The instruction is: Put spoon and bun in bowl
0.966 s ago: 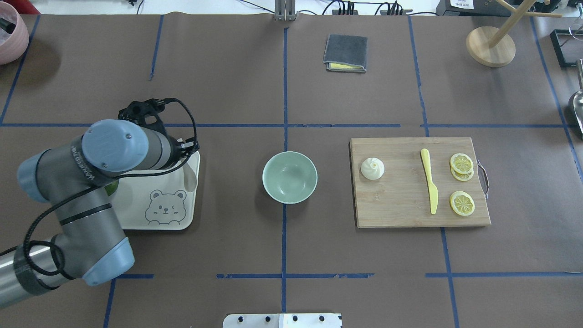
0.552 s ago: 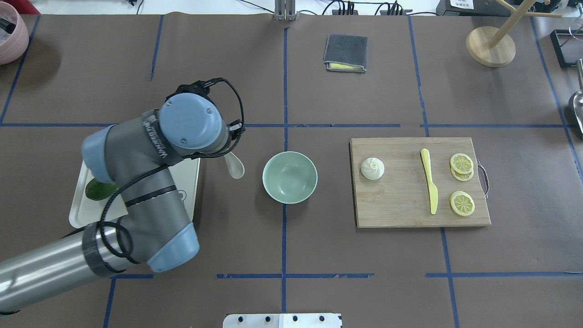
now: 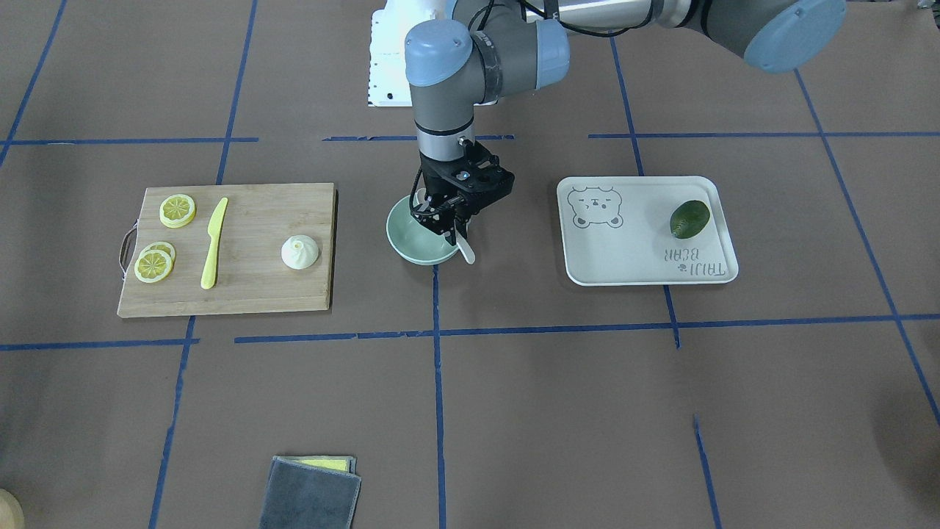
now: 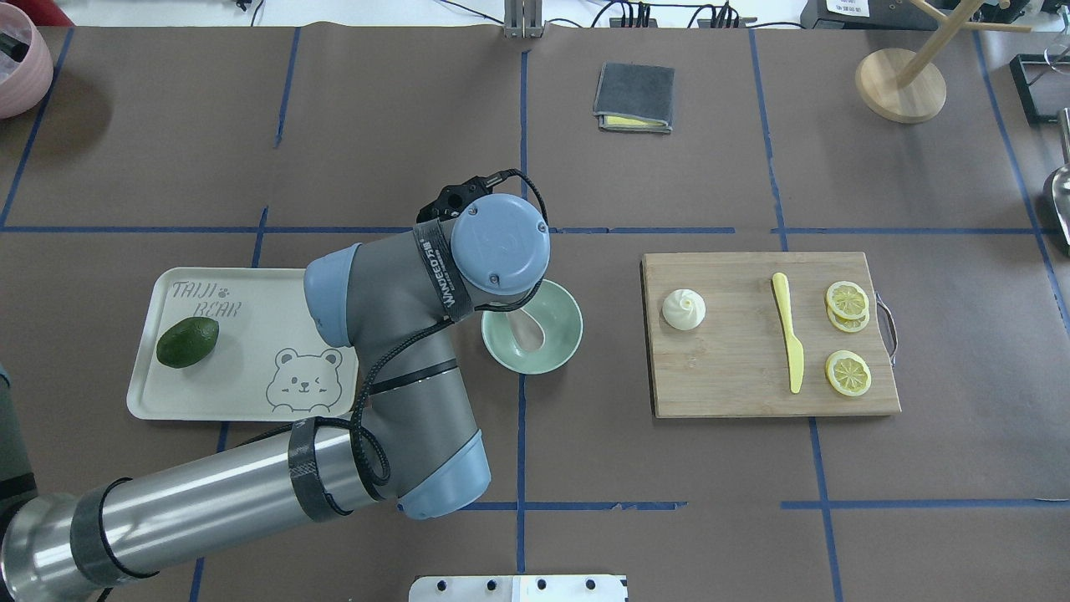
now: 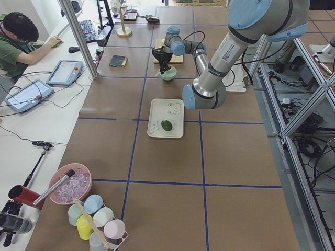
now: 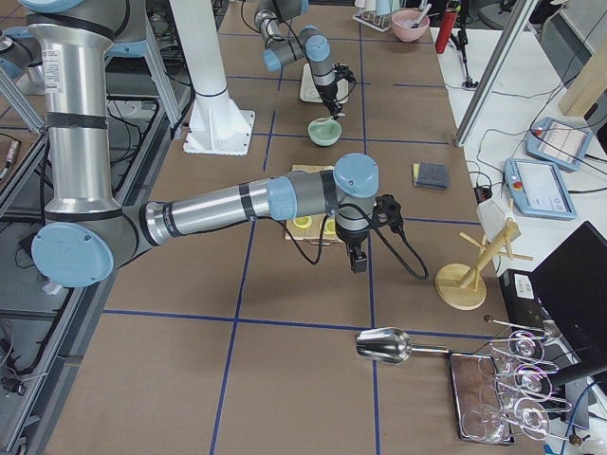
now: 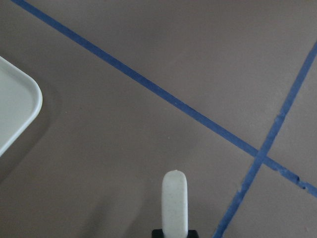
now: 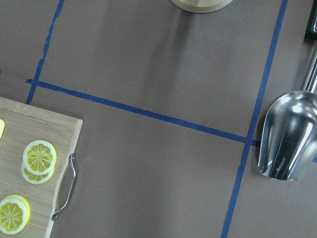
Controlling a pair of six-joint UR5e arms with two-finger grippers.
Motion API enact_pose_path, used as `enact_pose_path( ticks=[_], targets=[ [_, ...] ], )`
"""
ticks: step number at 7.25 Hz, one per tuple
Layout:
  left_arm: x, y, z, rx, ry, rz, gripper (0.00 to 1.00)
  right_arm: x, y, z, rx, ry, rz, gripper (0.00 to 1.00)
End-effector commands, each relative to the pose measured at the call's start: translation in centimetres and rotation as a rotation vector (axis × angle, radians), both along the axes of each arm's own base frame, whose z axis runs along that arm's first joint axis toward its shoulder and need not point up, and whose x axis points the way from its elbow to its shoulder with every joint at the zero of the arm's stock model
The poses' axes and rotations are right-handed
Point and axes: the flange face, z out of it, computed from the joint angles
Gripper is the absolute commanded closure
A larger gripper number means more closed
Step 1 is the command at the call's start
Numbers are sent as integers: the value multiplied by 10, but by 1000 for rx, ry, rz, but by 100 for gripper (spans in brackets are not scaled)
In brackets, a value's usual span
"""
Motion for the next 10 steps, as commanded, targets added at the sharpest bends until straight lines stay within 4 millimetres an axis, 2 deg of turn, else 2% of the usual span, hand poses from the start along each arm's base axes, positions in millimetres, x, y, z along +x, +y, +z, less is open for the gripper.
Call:
enact_pose_path(
  ticks=[1, 2, 3, 4, 5, 6, 8, 9, 10],
  targets=[
    [5, 8, -3, 31, -7, 41, 0, -1, 1, 0, -3, -17, -5, 0],
    [3, 9, -4, 57, -11, 68, 0, -1, 1, 0, -3, -18, -4, 0],
    [-9, 13, -1, 104, -14, 111, 0, -1, 1, -4, 4, -20, -4, 0],
    [-46, 28, 11, 207, -15, 201, 0, -1, 2, -12, 21, -21, -4, 0],
    [-98, 27, 26, 343, -42, 289, 0, -1, 5, -27, 54, -21, -3, 0],
    [-143, 5, 29, 446, -76, 349, 0, -1, 4, -34, 69, -22, -4, 0],
    [-227, -28, 65, 580, -137, 535, 0, -9, 4, -54, 113, -25, -22, 0],
    [-276, -47, 92, 636, -182, 612, 0, -16, 7, -68, 143, -27, -38, 0],
    [-328, -69, 121, 683, -237, 681, 0, -44, -1, -93, 234, -30, -92, 0]
  ],
)
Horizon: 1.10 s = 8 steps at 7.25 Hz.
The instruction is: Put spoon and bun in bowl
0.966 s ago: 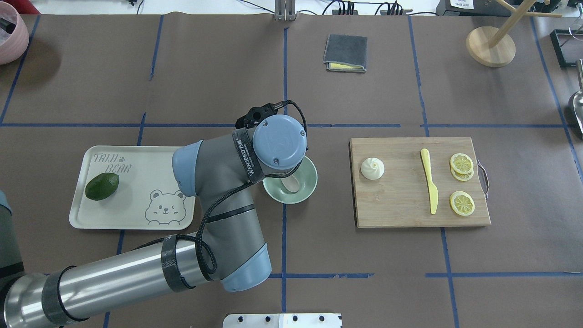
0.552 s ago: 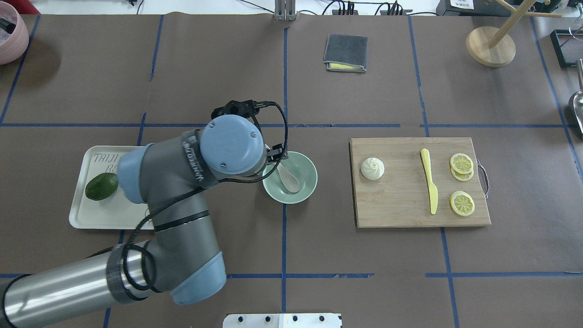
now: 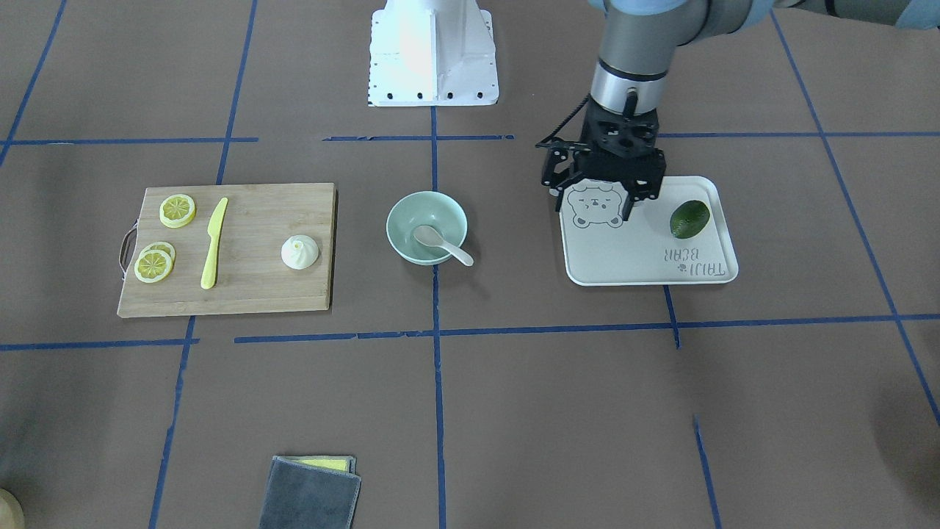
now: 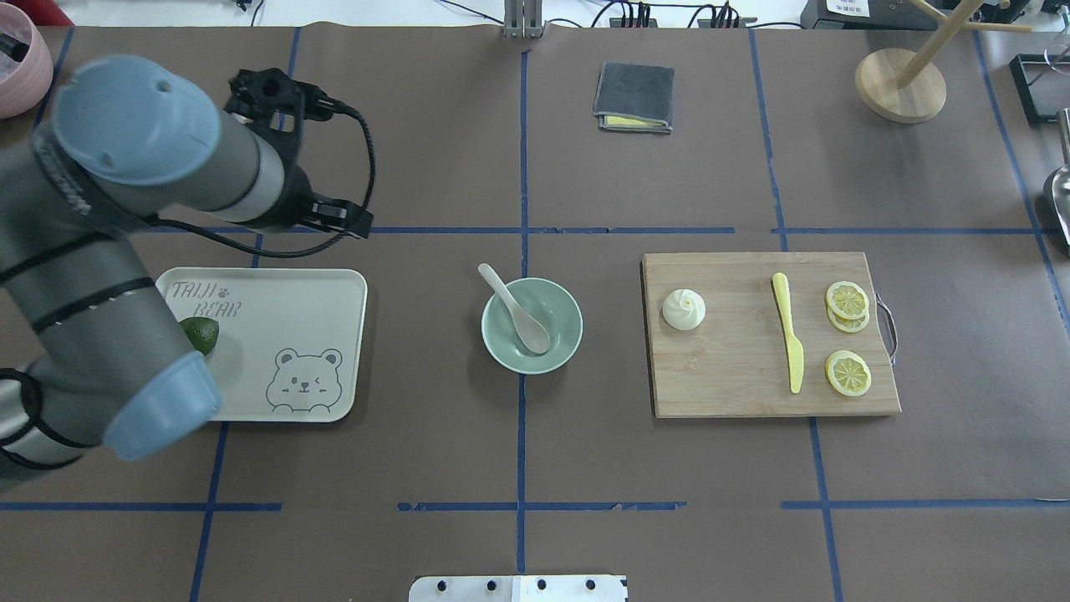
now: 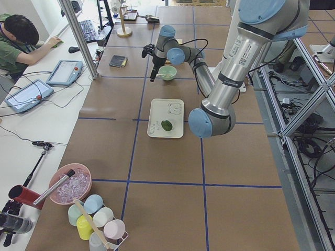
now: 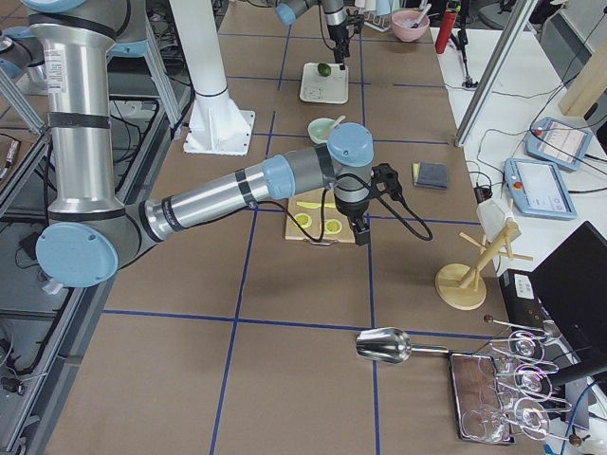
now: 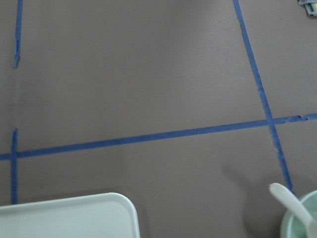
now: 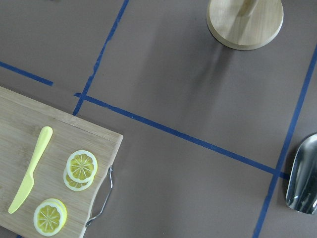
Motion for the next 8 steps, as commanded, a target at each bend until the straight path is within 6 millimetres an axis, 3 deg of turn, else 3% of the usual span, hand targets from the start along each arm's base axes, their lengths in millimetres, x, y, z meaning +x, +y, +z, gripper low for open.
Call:
enact_pose_path(
  ticks=[1, 2, 3, 4, 5, 6, 7, 8],
  targets=[
    [-119, -38, 69, 131, -125, 149, 0, -40, -4, -30, 81, -20, -47, 0],
    [-191, -54, 109, 184, -179, 222, 0, -56, -3, -37, 57, -44, -19, 0],
    [-266, -63, 151, 183, -204, 242, 0, -87, -2, -47, 30, -65, -18, 0],
    [-326, -64, 213, 40, -114, 193, 0, -115, -9, -62, 46, -33, -3, 0],
    [-365, -37, 284, -117, 13, 153, 0, -149, -13, -81, 48, -20, -2, 0],
    [-388, -26, 313, -174, 31, 114, 0, -178, -15, -102, 35, -29, 6, 0],
    [-405, -3, 345, -241, 38, 80, 0, -207, -13, -125, -2, -61, 13, 0],
    [-405, 21, 371, -303, 43, 76, 0, -249, -5, -145, -45, -71, 36, 0]
  ],
)
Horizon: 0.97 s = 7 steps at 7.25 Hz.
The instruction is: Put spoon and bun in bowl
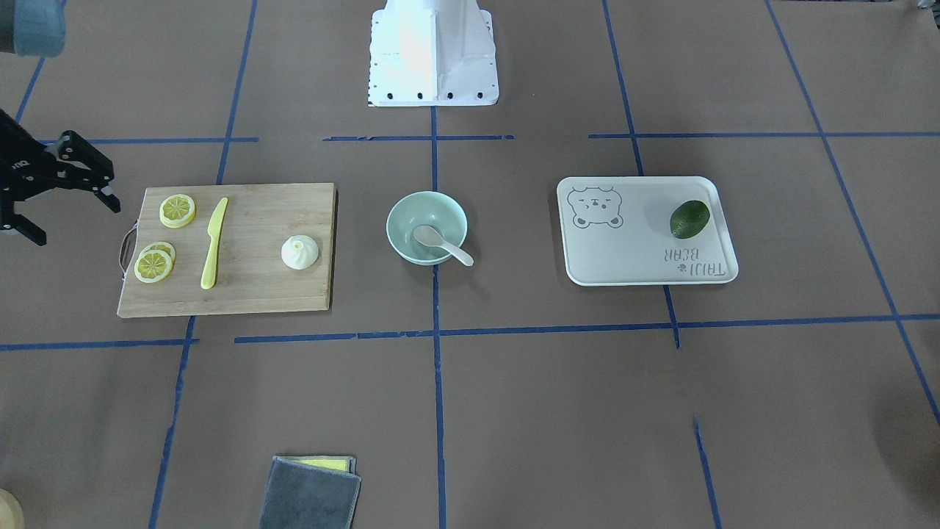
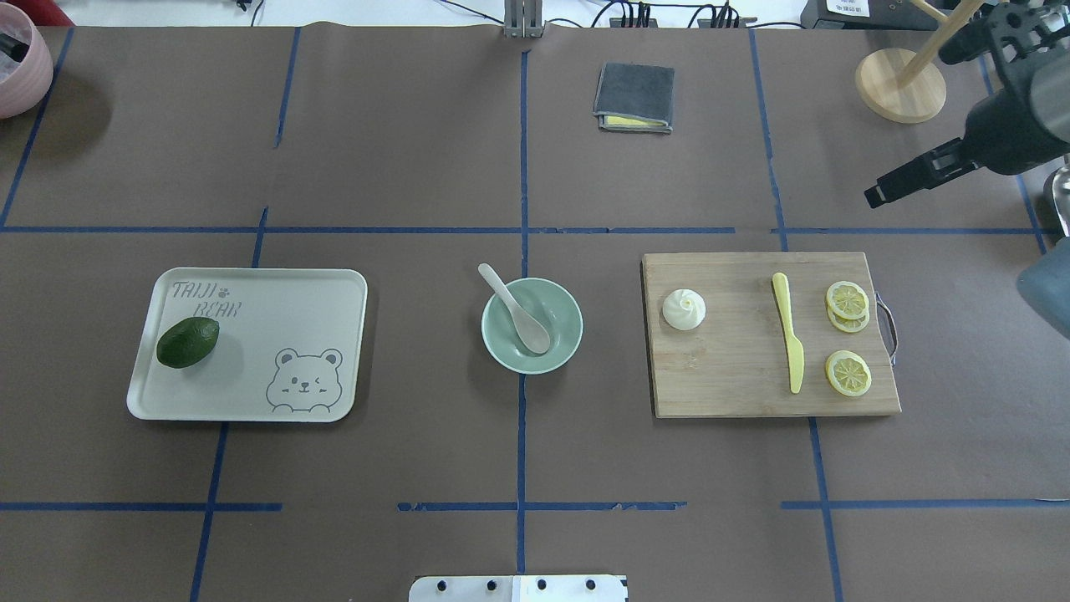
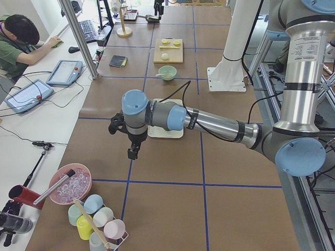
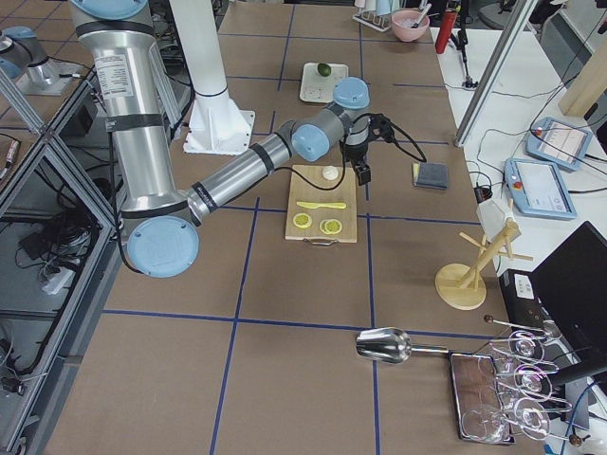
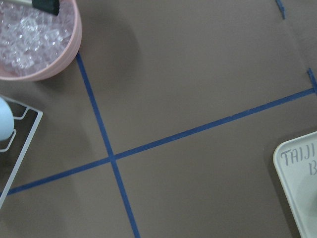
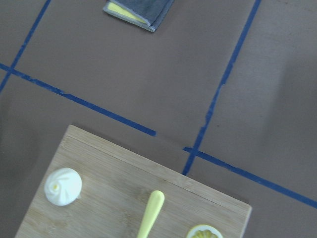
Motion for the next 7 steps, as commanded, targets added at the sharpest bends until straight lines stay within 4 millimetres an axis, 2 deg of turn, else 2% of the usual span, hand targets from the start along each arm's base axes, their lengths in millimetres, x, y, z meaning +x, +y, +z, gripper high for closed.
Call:
enact_pose_path(
  ticks=[1, 2, 4, 5, 7],
  targets=[
    [-9, 43, 48, -109, 7, -21, 0, -87, 22, -34, -59, 2, 40, 0],
    [-9, 45, 49, -109, 7, -21, 0, -132, 39, -34, -40, 41, 30, 0],
    [-10, 42, 44, -97, 7, -23, 0, -204, 59, -28, -43, 97, 50, 0],
    [-10, 42, 43, -95, 7, -23, 0, -233, 64, -24, -30, 134, 74, 0],
    [-9, 41, 43, -95, 9, -21, 0, -256, 60, -1, -42, 190, 70, 8]
  ],
)
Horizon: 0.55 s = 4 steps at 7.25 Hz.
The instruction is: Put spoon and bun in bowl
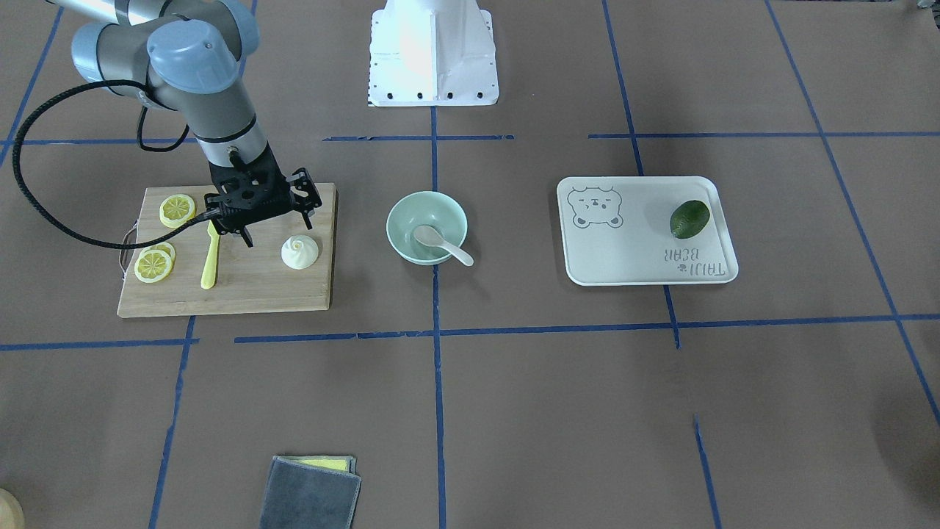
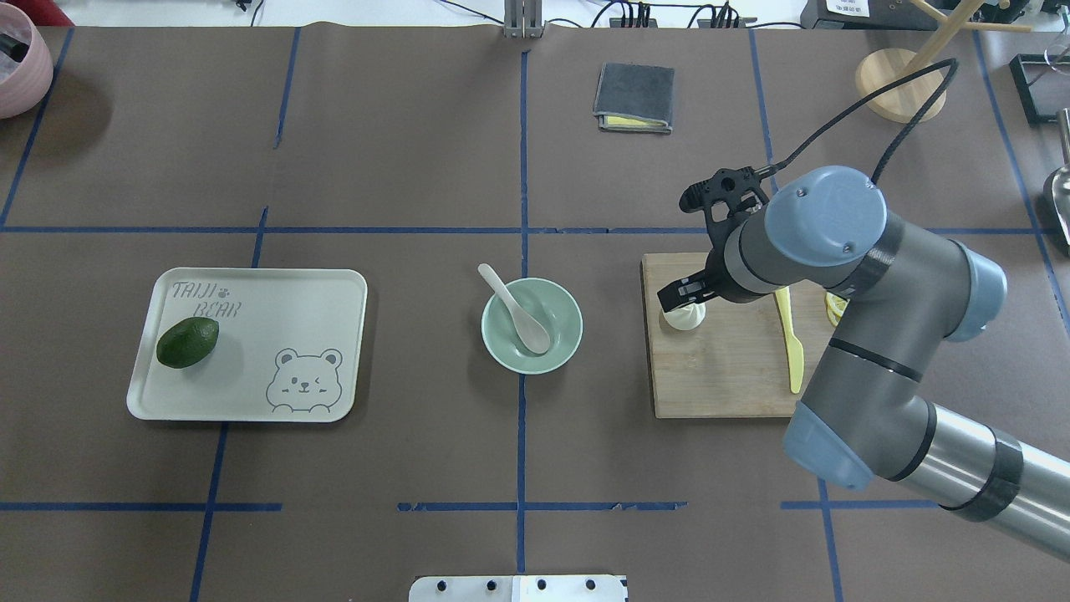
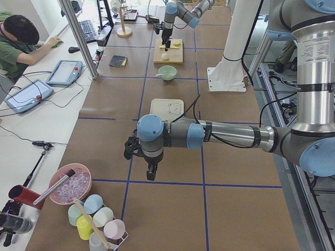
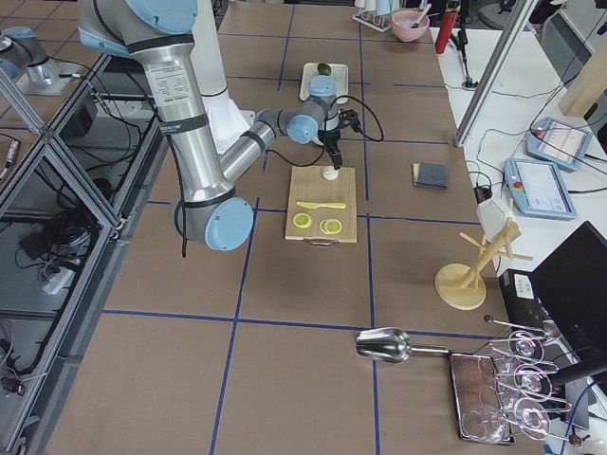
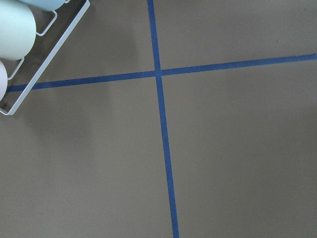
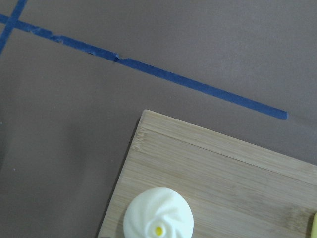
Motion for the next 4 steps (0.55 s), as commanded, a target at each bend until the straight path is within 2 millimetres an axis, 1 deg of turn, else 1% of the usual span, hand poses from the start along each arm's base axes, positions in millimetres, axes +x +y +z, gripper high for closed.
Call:
enact_pose_path(
  ticks=[1, 2, 3, 4],
  targets=[
    [0, 0, -2, 5, 1, 1, 0, -21, 0, 19, -10, 47, 0, 10],
    [0, 0, -3, 8, 1, 1, 0, -23, 3, 19, -11, 46, -6, 24],
    [0, 0, -4, 10, 1, 1, 0, -27, 7, 18, -11, 46, -15, 55],
    [0, 1, -4, 10, 1, -1, 0, -29, 9, 18, -11, 45, -19, 83]
  ],
)
